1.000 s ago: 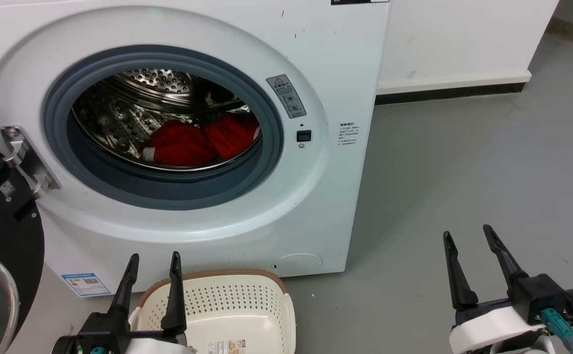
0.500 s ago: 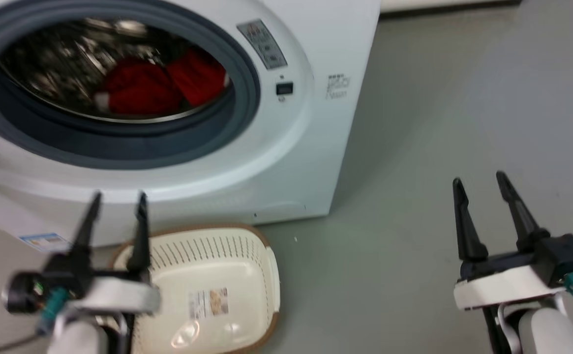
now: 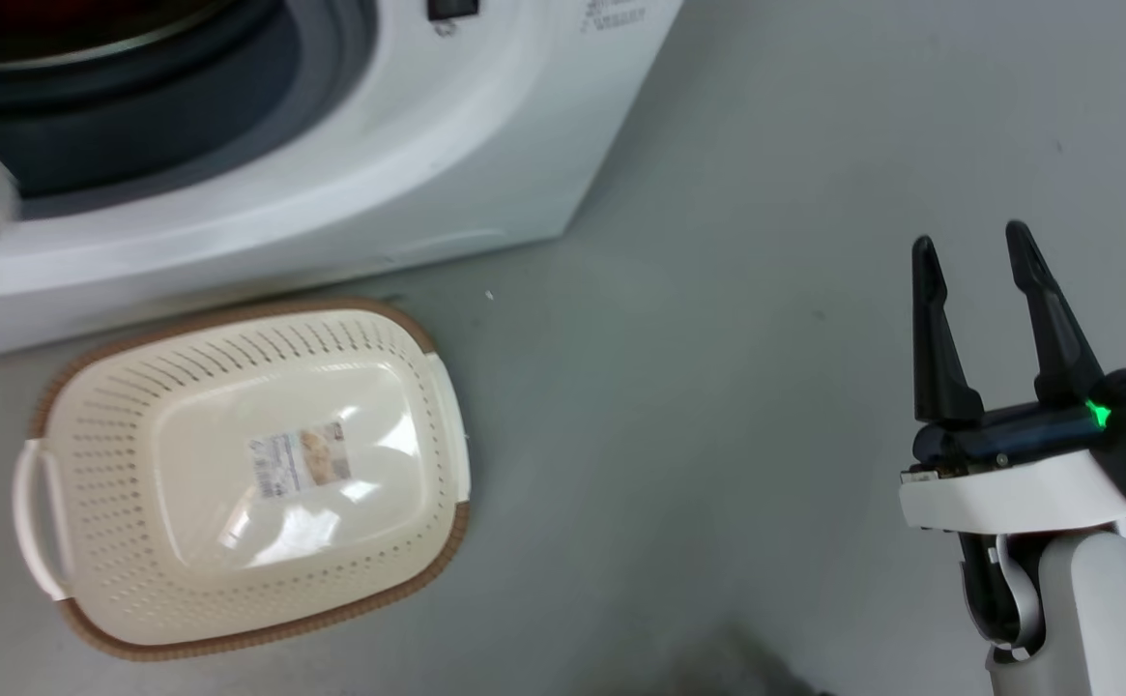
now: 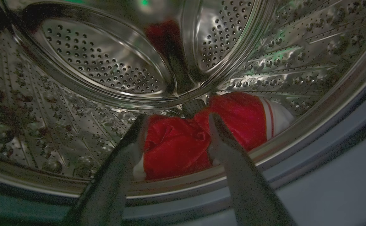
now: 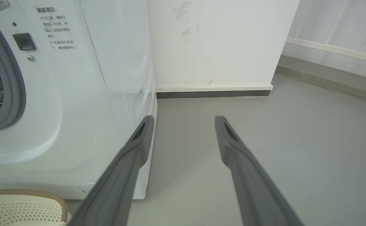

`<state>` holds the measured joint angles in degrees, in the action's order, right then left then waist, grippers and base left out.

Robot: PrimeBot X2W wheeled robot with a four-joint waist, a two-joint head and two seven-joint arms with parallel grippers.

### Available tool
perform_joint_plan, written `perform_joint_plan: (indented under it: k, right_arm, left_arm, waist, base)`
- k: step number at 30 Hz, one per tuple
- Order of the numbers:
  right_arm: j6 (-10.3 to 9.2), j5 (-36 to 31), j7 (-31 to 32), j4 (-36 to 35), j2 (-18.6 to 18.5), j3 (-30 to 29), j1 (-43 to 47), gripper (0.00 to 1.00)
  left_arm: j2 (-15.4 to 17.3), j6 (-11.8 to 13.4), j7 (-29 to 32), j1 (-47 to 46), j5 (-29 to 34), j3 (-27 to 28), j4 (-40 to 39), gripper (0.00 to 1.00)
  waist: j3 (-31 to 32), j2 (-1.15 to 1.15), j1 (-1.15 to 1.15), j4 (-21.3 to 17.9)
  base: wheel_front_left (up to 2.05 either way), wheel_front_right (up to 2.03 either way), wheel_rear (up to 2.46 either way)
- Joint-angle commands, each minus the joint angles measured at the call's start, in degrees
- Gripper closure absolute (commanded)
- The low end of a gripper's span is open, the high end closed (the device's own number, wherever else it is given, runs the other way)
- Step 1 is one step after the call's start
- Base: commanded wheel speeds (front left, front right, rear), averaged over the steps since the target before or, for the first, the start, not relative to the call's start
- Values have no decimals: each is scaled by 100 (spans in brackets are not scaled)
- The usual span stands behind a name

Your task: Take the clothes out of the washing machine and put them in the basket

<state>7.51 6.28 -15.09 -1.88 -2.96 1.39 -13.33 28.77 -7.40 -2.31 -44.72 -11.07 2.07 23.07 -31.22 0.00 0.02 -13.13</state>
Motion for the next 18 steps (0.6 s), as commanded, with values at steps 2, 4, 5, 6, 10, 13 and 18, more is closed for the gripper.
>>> perform_joint_plan:
  k: [2, 4, 5, 6, 10, 13, 18]
  right_arm:
    - [-4, 85, -12, -116, 14, 113, -178, 0]
    - [-4, 162, -12, -185, 14, 197, -216, 0]
    - [-4, 192, -12, -228, 14, 231, -234, 0]
    - [-4, 240, -12, -264, 15, 276, -243, 0]
    - [-4, 373, -12, -346, 17, 480, -265, 0]
    - [-4, 410, -12, -443, 13, 652, -246, 0]
    - [-4, 492, -12, -624, 14, 859, -66, 0]
  left_arm:
    - [439, 0, 695, -825, -185, -409, 325, 0]
    - [710, -1, 1283, -1366, -281, -773, 524, 0]
    - [837, -1, 1543, -1618, -311, -949, 615, 0]
    - [945, -1, 1792, -1891, -370, -1077, 688, 0]
    - [1358, 5, 2647, -2865, -470, -1594, 1037, 0]
    - [1595, 4, 3299, -3479, -575, -1943, 1285, 0]
    - [1949, 4, 4322, -4347, -607, -2392, 1675, 0]
  waist:
    - [-684, 0, -2, -414]
    - [-868, 0, -2, -507]
    - [-949, 0, -2, -546]
    - [-1034, 0, -2, -604]
    - [-1344, 0, -2, -830]
    - [-1531, 0, -2, -1002]
    - [-1759, 0, -2, -1233]
  base:
    - [0, 0, 0]
    - [0, 0, 0]
    - [0, 0, 0]
    - [0, 0, 0]
    - [0, 0, 0]
    - [0, 0, 0]
    - [0, 0, 0]
